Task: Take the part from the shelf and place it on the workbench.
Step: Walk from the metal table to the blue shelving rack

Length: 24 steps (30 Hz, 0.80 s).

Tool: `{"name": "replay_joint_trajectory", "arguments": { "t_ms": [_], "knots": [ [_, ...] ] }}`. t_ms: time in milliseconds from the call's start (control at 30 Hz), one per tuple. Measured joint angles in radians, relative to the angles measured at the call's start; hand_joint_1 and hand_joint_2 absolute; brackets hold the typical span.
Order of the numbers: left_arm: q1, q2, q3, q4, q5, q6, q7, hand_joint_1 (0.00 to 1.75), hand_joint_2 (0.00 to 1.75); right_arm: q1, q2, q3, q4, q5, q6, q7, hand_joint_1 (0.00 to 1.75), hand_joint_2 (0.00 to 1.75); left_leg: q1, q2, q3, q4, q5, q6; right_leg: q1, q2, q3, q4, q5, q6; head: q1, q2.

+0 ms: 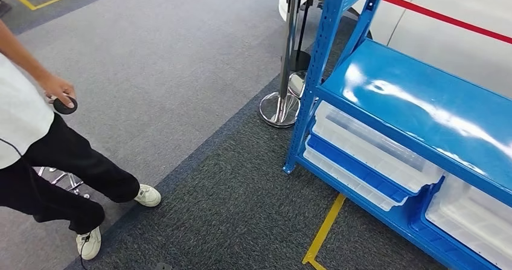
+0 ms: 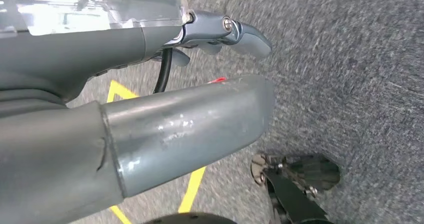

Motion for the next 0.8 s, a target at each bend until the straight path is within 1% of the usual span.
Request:
{"name": "replay_joint_trajectory", "arguments": {
  "t_ms": [33,67,100,133,167,200,233,267,300,333,367,400,433,467,500,533,567,600,633,667,700,733,767,800],
  "knots": [
    [0.001,0.000,0.000,0.000,0.000,0.000,0.000,0.00,0.00,-0.001,0.000,-0.001,0.000,0.000,0.000,0.000,0.00,0.00,-0.001,0.016,0.000,0.001,-0.001,-0.001,-0.004,-0.006,-0.025,0.053,-0.018,0.005,0.000,0.000],
    [0.001,0.000,0.001,0.000,0.000,0.000,0.000,0.00,0.00,-0.001,0.000,-0.003,0.000,0.000,0.000,0.001,0.00,0.00,-0.001,0.032,0.000,0.002,-0.003,-0.002,-0.008,-0.010,-0.036,0.076,-0.018,0.010,0.000,0.000],
    [0.001,-0.001,0.001,0.000,0.000,-0.001,0.000,0.00,0.00,0.000,-0.001,-0.005,0.000,0.000,-0.001,0.001,0.00,0.00,0.000,0.045,0.001,0.003,-0.006,-0.004,-0.011,-0.014,-0.025,0.059,0.001,0.015,0.000,0.000],
    [0.000,-0.002,0.001,0.000,-0.001,-0.001,0.001,0.00,0.00,0.001,-0.002,-0.006,0.000,0.000,-0.001,0.001,0.00,0.00,0.001,0.058,0.003,0.006,-0.010,-0.008,-0.014,-0.023,0.005,0.006,0.032,0.018,0.000,0.000],
    [-0.001,-0.003,0.002,0.000,-0.002,-0.002,0.001,0.00,0.00,0.001,-0.003,-0.008,0.000,0.000,-0.002,0.001,0.00,0.00,0.002,0.070,0.006,0.010,-0.016,-0.014,-0.015,-0.046,0.043,-0.065,0.060,0.018,0.001,0.000],
    [-0.001,-0.004,0.002,0.000,-0.003,-0.002,0.001,0.00,0.00,0.001,-0.003,-0.009,0.000,0.000,-0.002,0.001,0.00,0.00,0.000,0.081,0.008,0.015,-0.022,-0.021,-0.014,-0.069,0.075,-0.125,0.081,0.014,0.000,0.000],
    [-0.001,-0.004,0.002,0.000,-0.004,-0.002,0.001,0.00,0.00,0.000,-0.003,-0.010,0.000,0.000,-0.002,0.001,0.00,0.00,-0.002,0.090,0.010,0.019,-0.028,-0.029,-0.012,-0.085,0.096,-0.165,0.091,0.007,-0.001,0.000],
    [-0.002,-0.004,0.003,0.000,-0.004,-0.002,0.001,0.00,0.00,-0.001,-0.003,-0.011,0.000,0.000,-0.002,0.001,0.00,0.00,-0.005,0.098,0.012,0.021,-0.033,-0.036,-0.009,-0.094,0.103,-0.180,0.092,-0.001,-0.002,0.000],
    [-0.003,-0.004,0.004,0.000,-0.004,-0.003,0.001,0.00,0.00,-0.001,-0.003,-0.012,0.000,0.000,-0.002,0.001,0.00,0.00,-0.007,0.107,0.016,0.021,-0.036,-0.042,-0.006,-0.085,0.102,-0.178,0.092,-0.009,-0.003,0.000],
    [-0.005,-0.004,0.005,0.000,-0.004,-0.003,0.001,0.00,0.00,0.000,-0.003,-0.013,0.000,0.000,-0.002,0.001,0.00,0.00,-0.006,0.115,0.022,0.019,-0.038,-0.047,-0.007,-0.072,0.101,-0.179,0.092,-0.016,-0.004,0.000],
    [-0.007,-0.004,0.006,0.000,-0.004,-0.003,0.000,0.00,0.00,0.000,-0.003,-0.014,0.000,0.000,-0.002,0.001,0.00,0.00,-0.004,0.107,0.025,0.023,-0.044,-0.053,-0.008,-0.061,0.101,-0.182,0.094,-0.022,-0.004,0.000],
    [-0.008,-0.004,0.007,0.000,-0.004,-0.003,0.000,0.00,0.00,0.000,-0.002,-0.015,0.000,0.000,-0.002,0.000,0.00,0.00,-0.001,0.086,0.021,0.040,-0.059,-0.058,-0.011,-0.050,0.101,-0.185,0.097,-0.029,-0.005,0.000],
    [-0.008,-0.004,0.008,0.000,-0.004,-0.003,0.000,0.00,0.00,-0.001,-0.002,-0.015,0.000,0.000,-0.002,0.000,0.00,0.00,0.001,0.058,0.004,0.080,-0.086,-0.062,-0.014,-0.040,0.101,-0.188,0.101,-0.036,-0.006,0.000],
    [-0.007,-0.004,0.008,0.000,-0.004,-0.003,0.000,0.00,0.00,-0.002,-0.001,-0.016,0.000,0.000,-0.003,0.000,0.00,0.00,0.003,0.028,-0.023,0.138,-0.120,-0.064,-0.014,-0.029,0.100,-0.189,0.103,-0.040,-0.007,0.000],
    [-0.006,-0.004,0.009,0.000,-0.004,-0.003,0.000,0.00,0.00,-0.003,-0.001,-0.017,0.000,0.000,-0.003,-0.001,0.00,0.00,0.003,0.011,-0.057,0.209,-0.154,-0.065,-0.014,-0.017,0.097,-0.189,0.104,-0.043,-0.007,0.000],
    [-0.003,-0.005,0.009,0.000,-0.004,-0.003,0.000,0.00,0.00,-0.003,-0.001,-0.018,0.000,0.000,-0.003,-0.002,0.00,0.00,0.003,0.005,-0.089,0.272,-0.176,-0.066,-0.012,-0.003,0.096,-0.188,0.105,-0.044,-0.008,0.000],
    [-0.001,-0.005,0.009,0.000,-0.004,-0.003,0.000,0.00,0.00,-0.003,-0.001,-0.020,0.000,0.001,-0.004,-0.003,0.00,0.00,0.003,0.003,-0.108,0.306,-0.177,-0.065,-0.011,0.012,0.096,-0.187,0.105,-0.045,-0.008,0.000],
    [0.000,-0.005,0.010,0.000,-0.005,-0.003,0.000,0.00,0.00,-0.003,-0.001,-0.022,0.000,0.001,-0.004,-0.004,0.00,0.00,0.003,0.002,-0.112,0.304,-0.158,-0.064,-0.010,0.027,0.097,-0.187,0.105,-0.045,-0.008,0.000],
    [0.000,-0.005,0.010,0.000,-0.005,-0.003,0.000,0.00,0.00,-0.002,-0.001,-0.023,0.000,0.002,-0.004,-0.004,0.00,0.00,0.003,-0.003,-0.097,0.263,-0.122,-0.061,-0.009,0.043,0.099,-0.186,0.105,-0.044,-0.008,0.000],
    [0.000,-0.005,0.011,0.000,-0.005,-0.003,0.000,0.00,0.00,-0.002,-0.001,-0.024,0.000,0.003,-0.004,-0.004,0.00,0.00,0.003,-0.017,-0.071,0.196,-0.078,-0.056,-0.009,0.057,0.100,-0.185,0.105,-0.044,-0.008,0.000],
    [0.000,-0.005,0.012,0.000,-0.006,-0.003,0.000,0.00,0.00,-0.003,0.000,-0.024,0.000,0.003,-0.004,-0.004,0.00,0.00,0.003,-0.041,-0.046,0.128,-0.046,-0.050,-0.008,0.070,0.099,-0.183,0.105,-0.041,-0.007,0.000],
    [0.000,-0.004,0.013,0.000,-0.006,-0.003,0.000,0.00,0.00,-0.004,0.001,-0.025,0.000,0.004,-0.004,-0.005,0.00,0.00,0.003,-0.062,-0.027,0.076,-0.027,-0.045,-0.008,0.082,0.097,-0.181,0.106,-0.037,-0.007,0.000],
    [0.000,-0.003,0.014,0.000,-0.006,-0.003,0.000,0.00,0.00,-0.005,0.002,-0.025,0.000,0.004,-0.004,-0.005,0.00,0.00,0.002,-0.078,-0.017,0.047,-0.021,-0.042,-0.009,0.093,0.093,-0.180,0.108,-0.031,-0.007,0.000],
    [-0.001,-0.003,0.015,0.000,-0.006,-0.003,0.000,0.00,0.00,-0.004,0.003,-0.026,0.000,0.004,-0.004,-0.005,0.00,0.00,0.000,-0.082,-0.015,0.038,-0.024,-0.039,-0.011,0.104,0.089,-0.181,0.110,-0.022,-0.007,0.000]
  ]
}}
